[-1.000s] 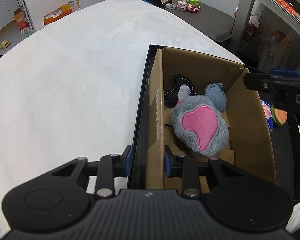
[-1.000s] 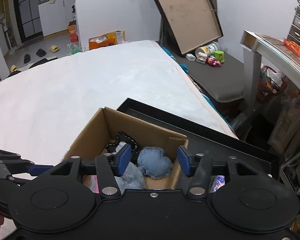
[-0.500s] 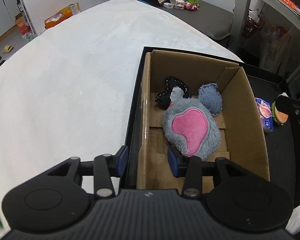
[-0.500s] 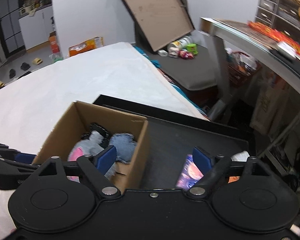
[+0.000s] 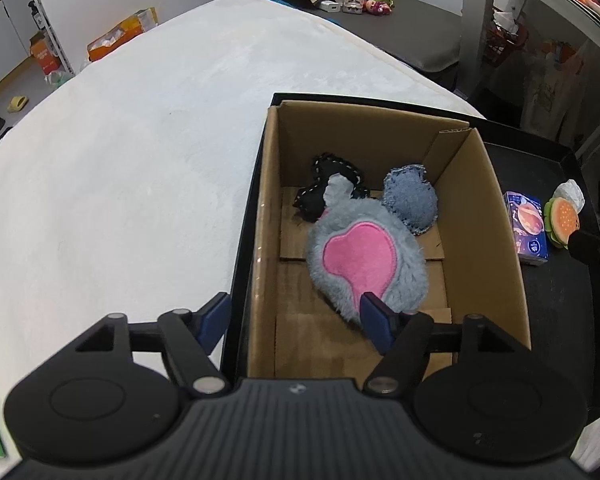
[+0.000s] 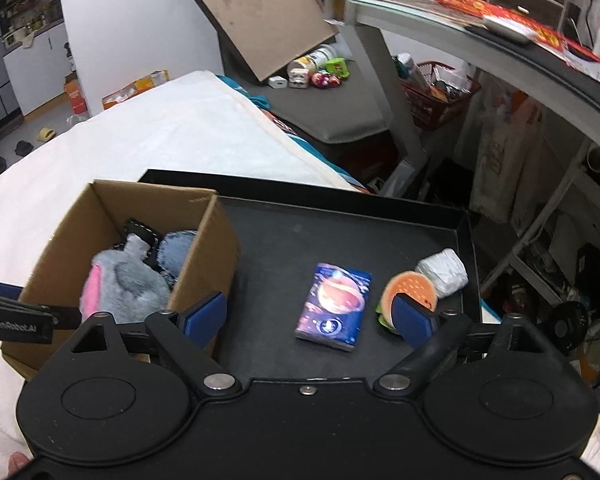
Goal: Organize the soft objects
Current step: 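Move the right tool down onto the plush hamburger and close it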
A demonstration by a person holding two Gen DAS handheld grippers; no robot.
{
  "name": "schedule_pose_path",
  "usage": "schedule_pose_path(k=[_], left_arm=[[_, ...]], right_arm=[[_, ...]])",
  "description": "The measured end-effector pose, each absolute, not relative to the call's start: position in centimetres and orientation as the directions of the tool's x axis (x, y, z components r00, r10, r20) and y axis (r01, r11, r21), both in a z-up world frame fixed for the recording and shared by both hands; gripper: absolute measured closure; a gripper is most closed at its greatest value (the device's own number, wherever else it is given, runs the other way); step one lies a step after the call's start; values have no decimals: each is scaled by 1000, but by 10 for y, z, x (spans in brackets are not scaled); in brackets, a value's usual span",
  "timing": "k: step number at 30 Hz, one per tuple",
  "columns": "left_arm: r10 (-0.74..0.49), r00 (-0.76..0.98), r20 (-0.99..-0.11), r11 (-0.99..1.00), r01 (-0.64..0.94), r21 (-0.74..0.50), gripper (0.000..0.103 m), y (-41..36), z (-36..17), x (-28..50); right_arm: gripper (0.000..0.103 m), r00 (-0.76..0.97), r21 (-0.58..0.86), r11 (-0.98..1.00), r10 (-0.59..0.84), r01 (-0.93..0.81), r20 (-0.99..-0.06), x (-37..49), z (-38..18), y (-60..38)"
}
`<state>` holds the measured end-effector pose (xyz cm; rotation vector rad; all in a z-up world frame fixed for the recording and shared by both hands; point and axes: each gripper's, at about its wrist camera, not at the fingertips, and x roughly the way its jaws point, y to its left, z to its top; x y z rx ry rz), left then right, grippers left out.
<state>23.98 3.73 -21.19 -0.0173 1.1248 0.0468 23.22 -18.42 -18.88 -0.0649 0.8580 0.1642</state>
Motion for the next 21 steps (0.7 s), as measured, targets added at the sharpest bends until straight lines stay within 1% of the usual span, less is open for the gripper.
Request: schedule_pose_path(k=[8, 10, 13, 21], left_arm=[[43, 420, -906, 999, -37, 30, 30, 29, -216, 244], [47, 422, -905, 999, -35, 35, 28, 27, -216, 244], [50, 428, -902, 999, -25, 43, 26, 23, -216, 245], [42, 426, -904, 999, -13, 41, 24, 18, -219, 249]], right_arm=[[13, 624, 12, 991, 92, -131, -776, 231, -208, -205], [13, 619, 18, 993, 87, -116, -781, 231, -213, -212], [13, 609, 25, 995, 80, -98, -789, 230, -220, -221], [13, 599, 27, 997, 64, -72, -798, 235, -233, -234]])
